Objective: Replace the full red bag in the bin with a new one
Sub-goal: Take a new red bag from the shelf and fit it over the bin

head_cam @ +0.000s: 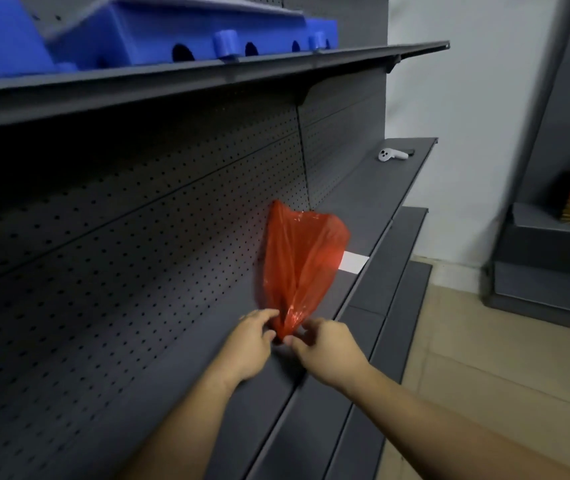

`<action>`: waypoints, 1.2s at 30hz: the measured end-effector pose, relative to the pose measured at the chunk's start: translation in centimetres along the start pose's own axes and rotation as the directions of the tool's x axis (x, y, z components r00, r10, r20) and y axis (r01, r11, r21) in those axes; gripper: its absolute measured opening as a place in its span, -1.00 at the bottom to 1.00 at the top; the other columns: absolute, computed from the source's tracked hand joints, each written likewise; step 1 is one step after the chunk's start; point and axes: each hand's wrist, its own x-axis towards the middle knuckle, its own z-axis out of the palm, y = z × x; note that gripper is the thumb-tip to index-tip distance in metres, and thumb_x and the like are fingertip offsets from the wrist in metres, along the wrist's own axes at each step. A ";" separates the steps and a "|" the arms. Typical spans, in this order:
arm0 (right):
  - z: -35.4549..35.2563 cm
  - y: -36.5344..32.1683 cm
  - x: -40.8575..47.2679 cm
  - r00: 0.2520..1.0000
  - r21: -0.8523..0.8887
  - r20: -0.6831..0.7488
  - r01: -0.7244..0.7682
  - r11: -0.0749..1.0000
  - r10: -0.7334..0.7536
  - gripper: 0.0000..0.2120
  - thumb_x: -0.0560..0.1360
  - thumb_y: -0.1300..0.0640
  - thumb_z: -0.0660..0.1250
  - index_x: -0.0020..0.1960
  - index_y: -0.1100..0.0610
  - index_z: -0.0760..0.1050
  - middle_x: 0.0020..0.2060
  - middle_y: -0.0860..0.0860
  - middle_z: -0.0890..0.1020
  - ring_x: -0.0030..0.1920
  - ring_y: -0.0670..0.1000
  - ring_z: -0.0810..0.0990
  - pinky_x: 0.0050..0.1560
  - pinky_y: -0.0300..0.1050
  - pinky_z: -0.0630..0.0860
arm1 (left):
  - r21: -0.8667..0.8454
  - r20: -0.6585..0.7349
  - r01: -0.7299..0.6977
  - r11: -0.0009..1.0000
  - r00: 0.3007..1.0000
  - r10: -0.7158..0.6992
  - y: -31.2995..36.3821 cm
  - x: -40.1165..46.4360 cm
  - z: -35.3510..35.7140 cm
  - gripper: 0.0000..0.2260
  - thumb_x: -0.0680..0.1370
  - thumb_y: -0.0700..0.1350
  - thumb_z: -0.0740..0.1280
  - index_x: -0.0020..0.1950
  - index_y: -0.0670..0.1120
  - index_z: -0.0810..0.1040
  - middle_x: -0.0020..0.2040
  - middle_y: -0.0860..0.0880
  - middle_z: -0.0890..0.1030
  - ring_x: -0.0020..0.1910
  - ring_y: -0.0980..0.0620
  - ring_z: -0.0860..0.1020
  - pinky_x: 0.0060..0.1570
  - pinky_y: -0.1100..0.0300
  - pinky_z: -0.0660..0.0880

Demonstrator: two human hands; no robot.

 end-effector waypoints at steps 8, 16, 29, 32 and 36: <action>2.4 0.5 2.9 0.992 0.097 -0.096 -0.078 0.992 0.088 -0.66 0.42 -0.20 0.38 0.01 0.03 0.67 -0.15 -0.06 0.75 -0.10 -0.04 0.70 -0.04 -0.09 0.63 | 0.282 0.067 -0.131 0.950 0.991 0.117 -0.5 2.4 2.1 -0.74 0.45 -0.24 0.20 0.03 0.04 0.52 0.16 0.11 0.35 0.14 0.01 0.33 0.06 0.13 0.28; 1.1 0.7 3.5 0.972 0.239 -0.200 -0.073 0.968 0.122 -0.81 0.52 0.01 0.38 -0.19 0.11 0.60 -0.31 -0.03 0.70 -0.27 -0.07 0.65 -0.38 -0.42 0.43 | 0.183 -0.001 -0.229 0.956 0.972 0.233 0.6 4.0 0.4 -0.90 0.46 -0.04 0.46 -0.07 0.09 0.57 0.02 0.21 0.42 0.10 0.13 0.36 0.13 0.16 0.28; -12.7 -3.8 2.0 0.848 0.085 -0.522 0.163 0.983 -0.096 -0.83 0.57 0.12 0.36 -0.18 0.07 0.62 -0.33 -0.11 0.62 -0.26 -0.10 0.54 -0.21 -0.31 0.33 | -0.183 -0.335 -0.443 0.878 0.867 0.368 13.2 5.9 -7.8 -0.94 0.45 -0.15 0.51 -0.18 -0.07 0.66 -0.25 0.04 0.68 -0.32 0.26 0.54 -0.24 0.47 0.39; -18.1 -4.9 0.3 0.782 0.072 -0.613 0.197 0.978 -0.112 -0.83 0.55 0.07 0.36 -0.06 0.15 0.67 -0.26 -0.05 0.68 -0.22 0.00 0.63 -0.14 -0.20 0.50 | -0.251 -0.404 -0.488 0.836 0.837 0.368 18.0 5.5 -10.1 -0.95 0.47 -0.12 0.48 -0.17 -0.06 0.66 -0.35 0.03 0.64 -0.39 0.13 0.53 -0.27 0.20 0.52; -25.5 -5.0 -5.1 0.706 0.025 -0.697 0.199 0.980 -0.125 -0.78 0.49 0.04 0.33 -0.12 0.16 0.67 -0.28 0.08 0.74 -0.22 0.15 0.72 -0.09 0.17 0.66 | -0.335 -0.412 -0.557 0.760 0.812 0.413 23.9 3.0 -11.3 -0.92 0.48 -0.11 0.48 -0.20 0.03 0.65 -0.39 0.05 0.60 -0.40 0.02 0.59 -0.23 -0.17 0.64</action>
